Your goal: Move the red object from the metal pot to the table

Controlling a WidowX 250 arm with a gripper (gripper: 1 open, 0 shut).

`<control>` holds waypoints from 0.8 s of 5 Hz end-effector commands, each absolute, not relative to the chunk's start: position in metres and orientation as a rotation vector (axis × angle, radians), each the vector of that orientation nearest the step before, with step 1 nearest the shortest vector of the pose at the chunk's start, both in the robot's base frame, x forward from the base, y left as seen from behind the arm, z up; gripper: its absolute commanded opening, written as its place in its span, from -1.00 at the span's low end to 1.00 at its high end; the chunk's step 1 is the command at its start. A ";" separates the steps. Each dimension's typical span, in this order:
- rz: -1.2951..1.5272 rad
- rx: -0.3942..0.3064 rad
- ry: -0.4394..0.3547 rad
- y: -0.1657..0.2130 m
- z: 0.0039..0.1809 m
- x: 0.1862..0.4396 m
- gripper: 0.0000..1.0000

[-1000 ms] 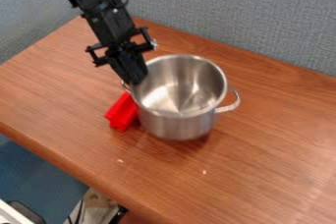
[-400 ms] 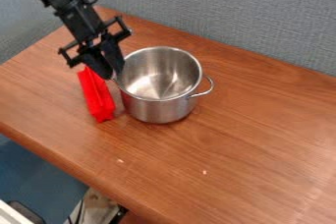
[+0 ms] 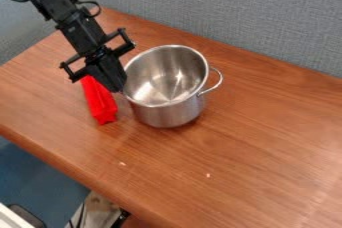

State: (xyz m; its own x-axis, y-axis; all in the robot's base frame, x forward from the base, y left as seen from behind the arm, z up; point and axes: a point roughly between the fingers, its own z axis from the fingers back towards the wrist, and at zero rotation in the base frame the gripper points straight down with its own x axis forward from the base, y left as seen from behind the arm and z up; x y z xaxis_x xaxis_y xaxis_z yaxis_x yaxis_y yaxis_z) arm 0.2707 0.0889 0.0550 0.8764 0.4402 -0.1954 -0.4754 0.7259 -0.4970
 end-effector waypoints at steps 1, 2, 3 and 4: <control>0.369 -0.538 0.064 0.076 0.064 0.265 -1.00; 0.425 -0.517 0.083 0.070 0.071 0.267 1.00; 0.480 -0.497 0.102 0.065 0.080 0.270 1.00; 0.474 -0.500 0.099 0.049 0.089 0.279 1.00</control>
